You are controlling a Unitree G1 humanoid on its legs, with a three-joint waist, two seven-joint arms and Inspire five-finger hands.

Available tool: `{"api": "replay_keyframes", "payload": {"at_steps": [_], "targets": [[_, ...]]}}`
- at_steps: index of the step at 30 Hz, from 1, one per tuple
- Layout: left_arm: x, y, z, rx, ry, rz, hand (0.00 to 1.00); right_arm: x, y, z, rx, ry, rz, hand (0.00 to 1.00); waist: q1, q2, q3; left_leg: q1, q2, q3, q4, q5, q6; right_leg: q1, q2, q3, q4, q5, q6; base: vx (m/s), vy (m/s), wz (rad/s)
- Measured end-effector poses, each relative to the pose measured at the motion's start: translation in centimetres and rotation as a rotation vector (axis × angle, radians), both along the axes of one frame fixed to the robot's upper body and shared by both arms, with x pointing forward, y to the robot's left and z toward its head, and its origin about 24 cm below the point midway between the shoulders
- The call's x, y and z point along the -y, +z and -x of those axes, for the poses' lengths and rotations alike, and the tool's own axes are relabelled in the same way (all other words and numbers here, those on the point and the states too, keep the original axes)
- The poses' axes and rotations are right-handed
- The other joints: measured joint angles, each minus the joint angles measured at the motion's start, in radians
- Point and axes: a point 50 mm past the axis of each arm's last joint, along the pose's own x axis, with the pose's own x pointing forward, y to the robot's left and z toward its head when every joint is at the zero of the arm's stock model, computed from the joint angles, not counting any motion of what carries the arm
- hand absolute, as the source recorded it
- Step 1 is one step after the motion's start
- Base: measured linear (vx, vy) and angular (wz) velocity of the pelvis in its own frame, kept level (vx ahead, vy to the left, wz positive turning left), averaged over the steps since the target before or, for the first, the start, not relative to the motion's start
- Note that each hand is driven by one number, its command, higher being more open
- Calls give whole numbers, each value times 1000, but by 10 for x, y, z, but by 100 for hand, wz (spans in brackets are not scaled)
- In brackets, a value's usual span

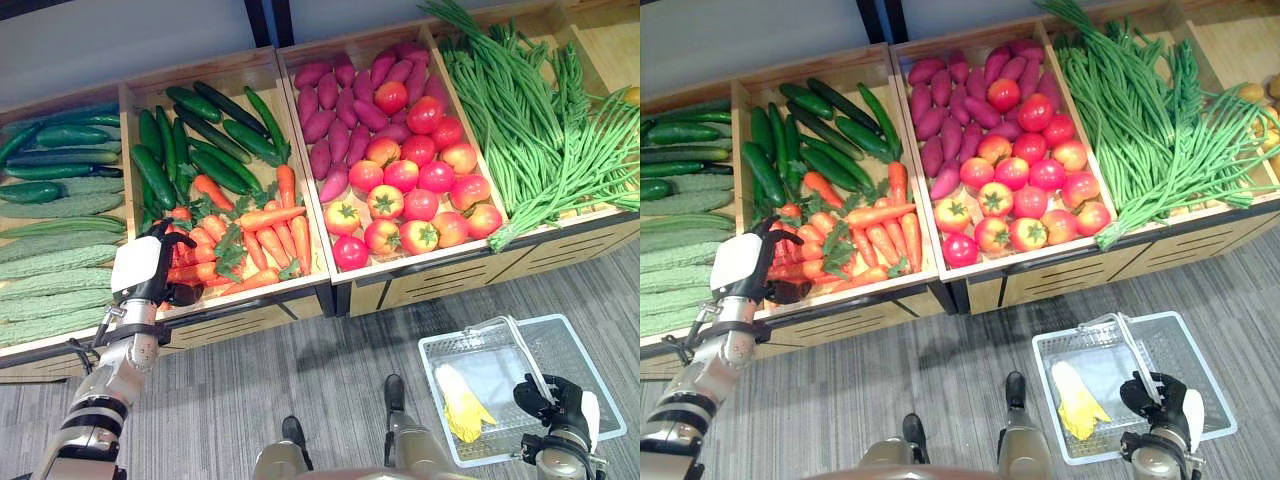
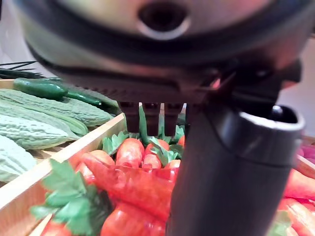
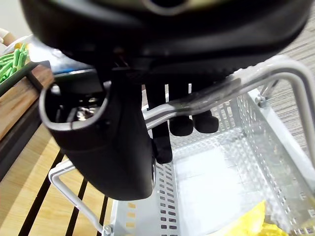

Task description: Pick vegetable in the basket

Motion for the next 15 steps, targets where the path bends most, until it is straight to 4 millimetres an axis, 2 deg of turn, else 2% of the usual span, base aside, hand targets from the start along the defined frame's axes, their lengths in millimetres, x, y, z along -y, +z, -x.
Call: {"api": "replay_keyframes", "payload": {"at_steps": [15], "targets": [[0,-5,-3,-31,14,57,0,-3,2,-5,18,27,10,0,0,-9,31,-21,3,11,21,-1,-1,-22,0,9,9,6,1,-29,2,-1]]}}
